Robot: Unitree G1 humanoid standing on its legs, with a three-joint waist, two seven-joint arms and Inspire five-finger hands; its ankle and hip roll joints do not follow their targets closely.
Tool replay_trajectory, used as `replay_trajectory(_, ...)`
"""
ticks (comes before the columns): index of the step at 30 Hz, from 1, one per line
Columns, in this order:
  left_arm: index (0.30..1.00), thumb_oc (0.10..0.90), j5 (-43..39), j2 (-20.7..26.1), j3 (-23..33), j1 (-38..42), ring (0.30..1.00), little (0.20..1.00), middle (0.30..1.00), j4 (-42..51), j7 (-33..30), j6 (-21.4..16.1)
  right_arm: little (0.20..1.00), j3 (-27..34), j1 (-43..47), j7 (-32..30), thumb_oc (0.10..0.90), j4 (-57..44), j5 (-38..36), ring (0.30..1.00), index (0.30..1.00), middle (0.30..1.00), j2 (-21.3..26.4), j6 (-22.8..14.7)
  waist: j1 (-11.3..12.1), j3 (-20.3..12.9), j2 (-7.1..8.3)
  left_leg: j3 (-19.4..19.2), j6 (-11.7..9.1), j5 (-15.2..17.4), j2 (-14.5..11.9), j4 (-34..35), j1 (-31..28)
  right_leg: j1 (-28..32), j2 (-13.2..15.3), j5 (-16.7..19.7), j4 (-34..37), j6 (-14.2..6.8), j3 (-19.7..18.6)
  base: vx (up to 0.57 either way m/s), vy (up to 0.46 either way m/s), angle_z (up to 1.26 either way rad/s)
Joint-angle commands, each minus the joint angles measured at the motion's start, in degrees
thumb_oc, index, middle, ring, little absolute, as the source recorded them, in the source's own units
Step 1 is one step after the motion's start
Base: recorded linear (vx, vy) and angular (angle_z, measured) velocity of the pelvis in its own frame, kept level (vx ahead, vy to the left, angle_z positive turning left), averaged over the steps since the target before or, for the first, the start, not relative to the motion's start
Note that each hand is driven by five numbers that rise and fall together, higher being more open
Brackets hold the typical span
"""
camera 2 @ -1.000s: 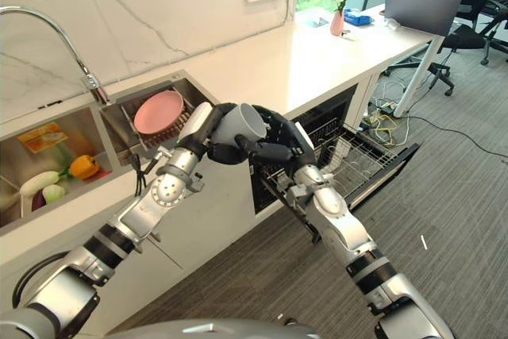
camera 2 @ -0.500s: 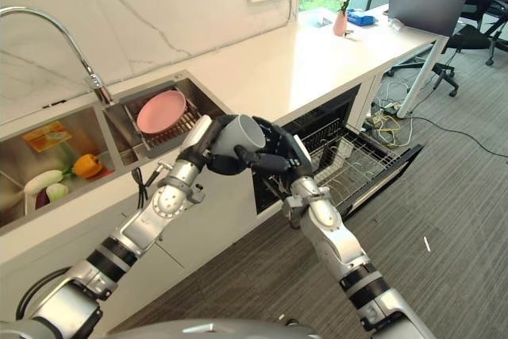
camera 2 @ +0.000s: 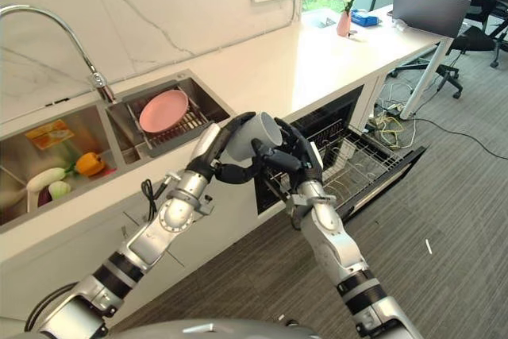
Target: Place the dishes in the dishwasher.
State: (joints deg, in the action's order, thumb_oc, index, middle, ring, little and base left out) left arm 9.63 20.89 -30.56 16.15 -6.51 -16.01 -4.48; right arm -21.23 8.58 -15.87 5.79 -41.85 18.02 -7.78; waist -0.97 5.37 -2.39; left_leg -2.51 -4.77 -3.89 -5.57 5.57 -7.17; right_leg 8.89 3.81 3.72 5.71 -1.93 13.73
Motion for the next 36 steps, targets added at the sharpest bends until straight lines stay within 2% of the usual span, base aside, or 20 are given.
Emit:
replay_trajectory(1,0.9,0.8,0.01,-0.93,-5.02,1.7,0.9,0.9,0.9,2.97,0.21,-4.7,0.3,11.41,9.26,-1.34,0.4,-7.64,-3.33,0.3,0.3,0.3,-5.38,-12.5,1.09,-2.26,1.49,-1.85,-0.32,2.92,-0.04,-0.57,-1.66,3.26,2.68,-5.45,-0.81,-5.12,-2.3,0.0,0.0,0.0)
replay_trajectory(5,0.9,0.8,-0.26,-0.81,-3.85,0.23,0.9,0.9,0.9,2.88,-0.32,-4.53,0.3,13.78,8.27,-2.96,0.4,-8.1,-2.4,0.3,0.3,0.3,-5.57,-13.61,1.18,-2.35,1.51,-1.37,-0.41,3.6,-0.04,-0.57,-1.85,3.64,2.67,-6.12,-0.79,-5.12,-2.07,0.01,0.001,0.03)
replay_trajectory(7,0.9,0.8,-0.3,-0.6,-3.18,-0.34,0.9,0.9,0.9,2.84,-0.61,-4.57,0.3,15.04,8.08,-3.97,0.4,-8.46,0.83,0.3,0.3,0.3,-4.81,-13.6,1.22,-2.23,1.52,-1.28,-0.3,2.96,0.04,-0.57,-1.5,3.39,2.68,-5.56,-0.82,-5.05,-1.95,0.0,-0.002,0.04)
replay_trajectory(8,0.9,0.8,-0.49,-0.41,-2.02,-1.53,0.9,0.9,0.9,2.51,-0.81,-4.93,0.3,16.93,7.6,-5.5,0.4,-8.23,6.69,0.3,0.3,0.3,-3.29,-13.3,1.33,-2.31,1.56,-1.02,-0.32,3.61,0.06,-0.57,-1.71,3.61,2.63,-6.13,-0.83,-5.13,-1.82,0.04,-0.001,0.05)
replay_trajectory(9,0.9,0.8,-0.68,-0.21,-1.21,-2.19,0.9,0.9,0.9,2.3,-0.98,-5.14,0.3,18.25,7.22,-6.27,0.4,-8.06,8.96,0.3,0.3,0.3,-2.5,-13.25,1.44,-2.26,1.58,-0.87,-0.31,3.6,0.08,-0.57,-1.62,3.57,2.62,-6.14,-0.86,-5.15,-1.64,0.04,0.0,0.05)
replay_trajectory(17,0.9,0.8,-2.42,1.62,2.64,-8.44,0.9,0.9,0.9,1.81,-0.12,-4.76,0.3,24.41,6.13,-10.87,0.4,-6.29,14.53,0.3,0.3,0.3,0.12,-13.62,2.46,-1.45,1.88,0.37,-0.04,2.84,0.39,-0.57,-0.45,2.97,2.64,-5.66,-1.08,-5.11,-0.78,-0.01,0.004,0.07)
replay_trajectory(22,0.9,0.8,-3.11,2.77,5.25,-13.12,0.9,0.9,0.9,1.75,0.46,-4.11,0.3,26.52,5.58,-12.81,0.4,-4.02,18.13,0.3,0.3,0.3,2.02,-11.68,3.55,-0.81,2.45,0.91,0.0,3.27,0.53,-0.57,0.33,2.66,2.56,-6.16,-0.99,-5.31,-0.31,0.01,-0.001,0.04)
replay_trajectory(25,0.9,0.8,-3.44,3.28,6.72,-15.42,0.9,0.9,0.9,1.57,0.63,-3.88,0.3,27.15,5.24,-13.87,0.4,-1.75,23.14,0.3,0.3,0.3,4.77,-9.72,4.43,-0.06,2.92,1.04,0.07,2.95,0.59,-0.57,1.46,1.68,2.52,-5.91,-1.05,-5.44,-0.16,-0.01,-0.007,0.03)
replay_trajectory(32,0.9,0.8,-4.74,4.29,9.55,-21.71,0.9,0.9,0.9,-2.7,1.76,-2.74,0.3,28.38,4.93,-13.83,0.4,4.63,25.62,0.3,0.3,0.3,9.14,-6.76,6.42,2.48,4.05,1.68,0.03,1.65,0.6,-0.57,5.54,-1.51,2.51,-5.33,-1.16,-5.51,0.53,-0.04,-0.009,0.1)
replay_trajectory(33,0.9,0.8,-4.25,5.18,10.5,-24.44,0.9,0.9,0.9,-4.81,2.74,-2.59,0.3,28.9,4.97,-13.84,0.4,8.21,26.72,0.3,0.3,0.3,11.28,-5.31,7.45,3.89,4.31,2.31,-0.08,1.07,0.64,-0.57,7.33,-2.78,2.42,-5.11,-1.05,-5.53,1.06,-0.02,0.002,0.1)
replay_trajectory(35,0.9,0.8,-4.26,5.17,10.54,-24.45,0.9,0.9,0.9,-4.79,2.77,-2.61,0.3,28.86,5.1,-13.81,0.4,8.35,26.71,0.3,0.3,0.3,11.32,-5.34,7.41,3.82,4.3,2.34,-0.08,1.03,0.64,-0.57,7.45,-2.9,2.42,-5.1,-1.05,-5.52,1.08,-0.01,-0.002,0.16)
replay_trajectory(36,0.9,0.8,-4.01,5.7,11.25,-25.93,0.9,0.9,0.9,-6.22,2.88,-2.6,0.3,28.82,5.87,-13.98,0.4,12.68,26.71,0.3,0.3,0.3,12.5,-4.63,8.19,4.62,4.53,2.79,-0.13,0.68,0.62,-0.57,8.5,-3.57,2.47,-4.95,-0.96,-5.57,1.62,0.0,-0.005,0.23)
